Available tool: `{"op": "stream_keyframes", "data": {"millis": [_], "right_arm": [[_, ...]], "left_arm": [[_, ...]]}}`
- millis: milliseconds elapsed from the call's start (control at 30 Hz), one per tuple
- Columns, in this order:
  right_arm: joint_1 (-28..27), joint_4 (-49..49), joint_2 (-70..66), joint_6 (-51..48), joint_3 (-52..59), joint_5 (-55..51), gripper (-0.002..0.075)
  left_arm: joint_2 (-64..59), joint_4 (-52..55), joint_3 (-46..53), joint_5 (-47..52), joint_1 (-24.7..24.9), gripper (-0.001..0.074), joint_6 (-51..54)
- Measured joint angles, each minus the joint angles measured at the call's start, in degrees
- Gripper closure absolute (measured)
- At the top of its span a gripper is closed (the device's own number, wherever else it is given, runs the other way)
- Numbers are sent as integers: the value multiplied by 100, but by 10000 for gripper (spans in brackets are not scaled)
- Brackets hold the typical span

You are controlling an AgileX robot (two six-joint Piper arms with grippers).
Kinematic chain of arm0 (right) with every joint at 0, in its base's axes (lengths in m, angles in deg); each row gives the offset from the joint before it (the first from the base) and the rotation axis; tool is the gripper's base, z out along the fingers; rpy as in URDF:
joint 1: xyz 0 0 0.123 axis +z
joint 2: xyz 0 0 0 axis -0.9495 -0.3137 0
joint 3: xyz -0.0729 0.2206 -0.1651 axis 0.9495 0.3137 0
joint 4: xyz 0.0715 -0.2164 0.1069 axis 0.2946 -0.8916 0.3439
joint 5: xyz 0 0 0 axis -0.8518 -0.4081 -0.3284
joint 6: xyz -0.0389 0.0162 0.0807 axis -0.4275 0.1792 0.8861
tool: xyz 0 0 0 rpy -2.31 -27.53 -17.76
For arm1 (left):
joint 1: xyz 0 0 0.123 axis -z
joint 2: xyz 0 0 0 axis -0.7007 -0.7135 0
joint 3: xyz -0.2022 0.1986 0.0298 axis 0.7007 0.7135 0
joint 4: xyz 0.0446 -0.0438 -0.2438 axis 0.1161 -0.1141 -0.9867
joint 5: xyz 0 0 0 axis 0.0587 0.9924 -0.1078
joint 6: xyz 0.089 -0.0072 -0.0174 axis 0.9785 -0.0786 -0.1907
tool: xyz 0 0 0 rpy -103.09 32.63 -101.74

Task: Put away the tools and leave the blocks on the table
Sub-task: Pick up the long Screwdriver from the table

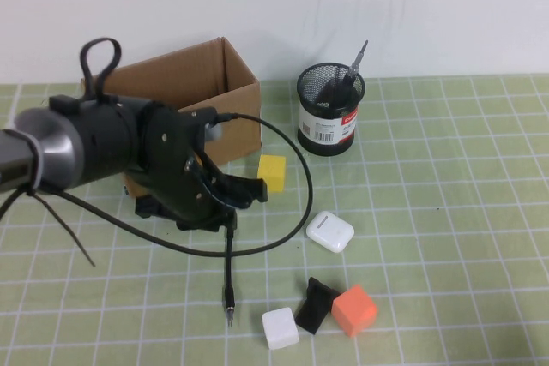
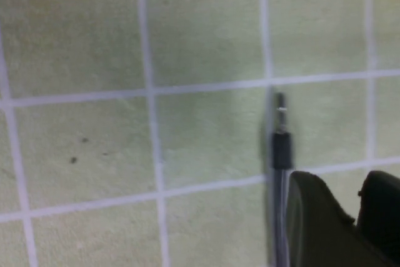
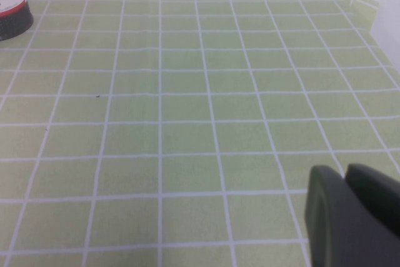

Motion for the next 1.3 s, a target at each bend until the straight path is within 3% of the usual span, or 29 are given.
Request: {"op": "stream_keyframes", "data": {"millis": [533,1300], "right_arm": [[0,0,0,0,0,0,733],[0,0,0,0,0,0,733]], "left_arm": [[-602,153,0,-794,10,586,-260],[-697,162,-121,-430,10,586,-260]]}}
